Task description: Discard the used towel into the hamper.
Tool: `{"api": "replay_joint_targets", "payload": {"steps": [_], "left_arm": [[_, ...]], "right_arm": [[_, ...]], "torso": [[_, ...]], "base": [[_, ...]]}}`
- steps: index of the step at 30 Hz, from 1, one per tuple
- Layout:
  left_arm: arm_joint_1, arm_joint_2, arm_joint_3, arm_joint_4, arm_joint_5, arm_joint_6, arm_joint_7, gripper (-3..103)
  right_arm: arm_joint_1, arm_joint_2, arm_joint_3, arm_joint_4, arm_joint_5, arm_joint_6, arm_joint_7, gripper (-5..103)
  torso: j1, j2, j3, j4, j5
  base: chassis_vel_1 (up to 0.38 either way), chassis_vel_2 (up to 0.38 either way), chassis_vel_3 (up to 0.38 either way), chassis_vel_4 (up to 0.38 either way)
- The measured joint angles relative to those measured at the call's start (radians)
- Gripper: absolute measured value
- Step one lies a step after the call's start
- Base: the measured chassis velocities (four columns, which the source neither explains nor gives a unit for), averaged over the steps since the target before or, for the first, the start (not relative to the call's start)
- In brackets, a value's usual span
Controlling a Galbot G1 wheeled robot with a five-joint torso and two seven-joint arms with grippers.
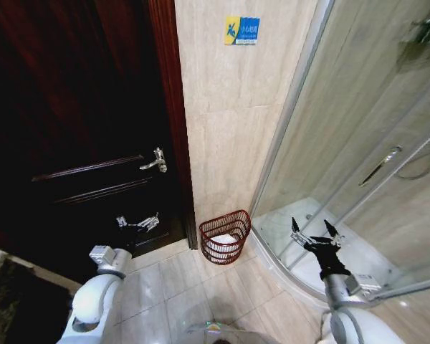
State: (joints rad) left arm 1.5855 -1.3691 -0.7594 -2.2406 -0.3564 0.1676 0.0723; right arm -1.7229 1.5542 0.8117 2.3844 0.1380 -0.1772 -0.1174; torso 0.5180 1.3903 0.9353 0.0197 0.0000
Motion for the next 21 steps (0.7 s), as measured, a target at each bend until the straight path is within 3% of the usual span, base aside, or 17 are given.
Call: {"api": "replay_joint_targets", "payload": {"steps": [21], "left_arm": [[0.0, 0.0, 0.0, 0.001, 0.0, 0.0, 0.0, 100]], "right_arm": [[0.0, 0.0, 0.0, -0.001, 0.0, 0.0, 0.0, 100]], "torso": [[0.0, 0.0, 0.0, 0.0, 0.0001]], "base": [[0.022, -0.018, -0.023, 0.022]]}}
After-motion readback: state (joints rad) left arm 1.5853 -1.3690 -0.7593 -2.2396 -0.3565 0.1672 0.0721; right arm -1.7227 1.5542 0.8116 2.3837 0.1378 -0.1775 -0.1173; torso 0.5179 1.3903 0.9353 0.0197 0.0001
